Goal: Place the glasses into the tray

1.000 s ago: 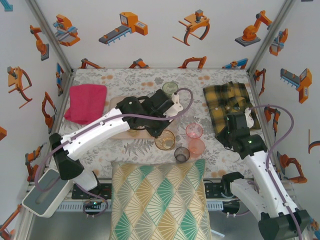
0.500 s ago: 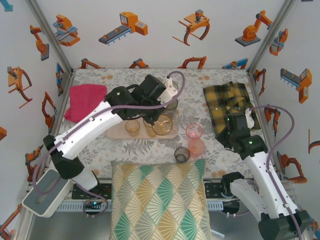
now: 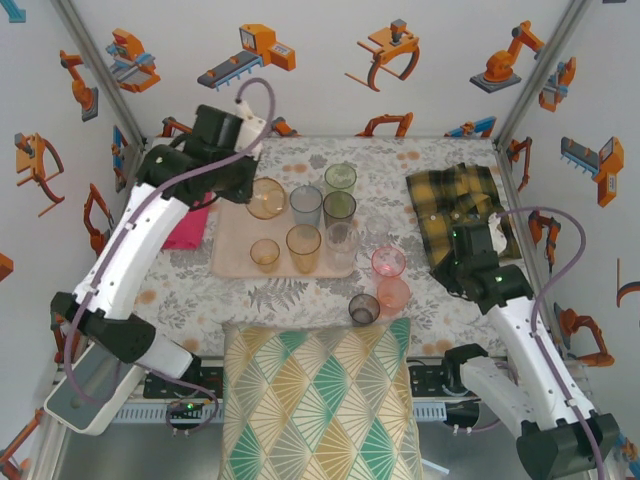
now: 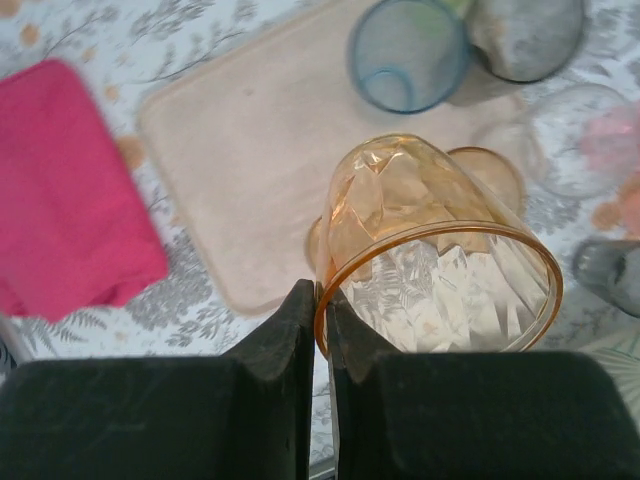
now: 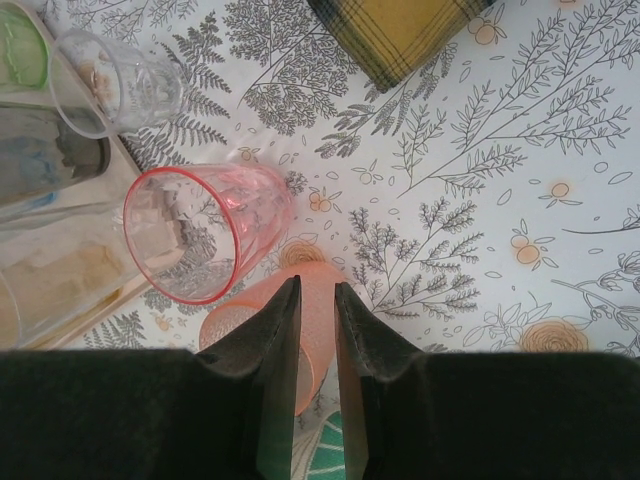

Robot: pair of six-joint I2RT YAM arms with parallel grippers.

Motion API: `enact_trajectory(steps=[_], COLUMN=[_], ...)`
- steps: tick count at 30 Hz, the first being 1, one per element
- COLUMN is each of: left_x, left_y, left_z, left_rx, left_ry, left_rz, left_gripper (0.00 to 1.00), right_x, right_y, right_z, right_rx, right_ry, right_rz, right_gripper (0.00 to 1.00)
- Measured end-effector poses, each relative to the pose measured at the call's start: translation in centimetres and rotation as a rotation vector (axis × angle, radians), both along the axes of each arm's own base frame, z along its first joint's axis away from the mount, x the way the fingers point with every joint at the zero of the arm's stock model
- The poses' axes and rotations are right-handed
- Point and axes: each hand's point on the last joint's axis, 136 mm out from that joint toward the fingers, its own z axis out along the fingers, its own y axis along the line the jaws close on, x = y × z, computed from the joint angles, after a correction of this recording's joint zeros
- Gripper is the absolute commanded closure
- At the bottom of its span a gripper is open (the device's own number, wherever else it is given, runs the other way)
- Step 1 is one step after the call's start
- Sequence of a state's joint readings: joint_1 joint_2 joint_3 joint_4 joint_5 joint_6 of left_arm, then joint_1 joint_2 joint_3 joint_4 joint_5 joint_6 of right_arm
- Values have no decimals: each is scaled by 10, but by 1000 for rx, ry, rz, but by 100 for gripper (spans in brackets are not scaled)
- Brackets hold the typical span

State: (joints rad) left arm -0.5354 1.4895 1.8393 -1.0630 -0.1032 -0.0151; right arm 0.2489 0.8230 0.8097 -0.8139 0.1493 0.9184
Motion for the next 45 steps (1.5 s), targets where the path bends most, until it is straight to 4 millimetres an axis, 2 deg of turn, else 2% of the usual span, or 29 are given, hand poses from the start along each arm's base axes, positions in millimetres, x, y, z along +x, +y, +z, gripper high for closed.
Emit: enact_trajectory(steps=[3,5,8,11,14,17,23,29,40,45], left_x=[0,-4,-9,-11,-14,-11,9,14,16,16], left_y=[43,66,87,97,101,102,102,105,99,99], left_z=[-14,-32,-65,-98,-123,-134,-154,-180,-213,-222], left_rx=[5,14,31,55,72,76,77,93,88,90], left_ry=[23,57,126,187,232,241,253,303,404,433], left_rz=[102,160,215,245,253,259,276,286,274,280], left_gripper=[85,85,85,85,85,86,87,87,87,86], right_x=[3,6,10,14,16,17,17,17,23,24], right_y=[1,2,3,4,4,5,5,5,7,7], right_z=[2,4,6,5,4,4,5,6,4,4], right_rx=[-1,-2,-6,-11,-14,-16,-15,-14,-10,-10], right_ry=[-4,-8,-10,-6,-4,-4,-8,-13,-15,-16], right_rz=[3,5,12,17,21,23,23,23,25,25], right_gripper=[77,77,77,77,77,77,77,76,76,76])
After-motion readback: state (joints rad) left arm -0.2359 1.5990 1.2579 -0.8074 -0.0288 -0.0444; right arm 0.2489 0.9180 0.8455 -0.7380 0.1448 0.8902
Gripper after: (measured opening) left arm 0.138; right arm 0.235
